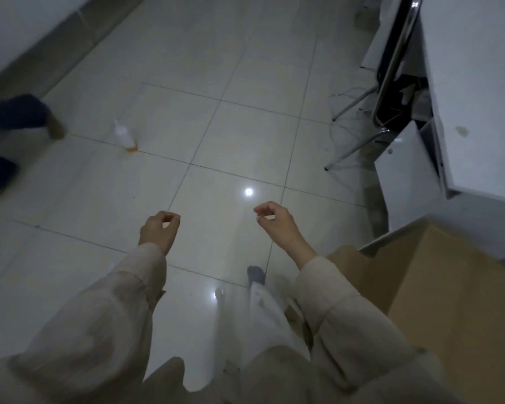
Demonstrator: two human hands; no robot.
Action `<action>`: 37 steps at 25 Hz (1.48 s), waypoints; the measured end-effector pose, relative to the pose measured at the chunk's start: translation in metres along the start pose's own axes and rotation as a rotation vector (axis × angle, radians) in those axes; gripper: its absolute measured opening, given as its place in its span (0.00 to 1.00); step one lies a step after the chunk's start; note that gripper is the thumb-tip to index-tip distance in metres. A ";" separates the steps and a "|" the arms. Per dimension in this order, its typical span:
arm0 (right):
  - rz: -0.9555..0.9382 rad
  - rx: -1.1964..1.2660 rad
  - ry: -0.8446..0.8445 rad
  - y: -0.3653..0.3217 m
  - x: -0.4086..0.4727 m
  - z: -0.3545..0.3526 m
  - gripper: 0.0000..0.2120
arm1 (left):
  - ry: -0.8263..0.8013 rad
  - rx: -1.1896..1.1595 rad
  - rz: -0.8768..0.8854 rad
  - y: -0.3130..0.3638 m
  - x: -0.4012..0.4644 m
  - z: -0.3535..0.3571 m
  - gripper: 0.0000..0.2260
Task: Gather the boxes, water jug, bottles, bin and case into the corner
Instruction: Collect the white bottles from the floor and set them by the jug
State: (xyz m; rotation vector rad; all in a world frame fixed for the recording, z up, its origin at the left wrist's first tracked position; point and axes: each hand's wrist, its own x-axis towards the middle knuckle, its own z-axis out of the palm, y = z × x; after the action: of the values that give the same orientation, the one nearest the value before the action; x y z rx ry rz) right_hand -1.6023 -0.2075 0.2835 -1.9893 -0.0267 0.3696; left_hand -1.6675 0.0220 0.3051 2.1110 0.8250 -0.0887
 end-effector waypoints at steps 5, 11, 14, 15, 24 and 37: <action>-0.001 -0.069 -0.105 -0.033 0.122 -0.007 0.09 | 0.051 -0.025 -0.102 0.043 0.096 -0.007 0.12; -0.046 -0.146 -0.219 -0.090 0.259 0.009 0.09 | 0.162 -0.144 -0.208 0.083 0.193 -0.026 0.12; -0.057 -0.165 -0.328 -0.114 0.315 0.046 0.09 | 0.232 -0.196 -0.265 0.079 0.237 -0.045 0.12; -0.061 -0.172 -0.368 -0.124 0.336 0.063 0.09 | 0.262 -0.210 -0.297 0.073 0.255 -0.055 0.12; -0.062 -0.162 -0.536 -0.227 0.503 0.206 0.09 | 0.363 -0.327 -0.359 0.053 0.435 -0.165 0.09; -0.044 -0.346 -0.739 -0.300 0.744 0.393 0.13 | 0.478 -0.389 -0.391 0.032 0.699 -0.218 0.09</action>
State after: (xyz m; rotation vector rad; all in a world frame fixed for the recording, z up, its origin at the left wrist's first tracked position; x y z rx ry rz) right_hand -0.9571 0.4060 0.2136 -2.0717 -0.6353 1.1121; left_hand -1.1511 0.5365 0.2294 1.5979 1.4078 0.3571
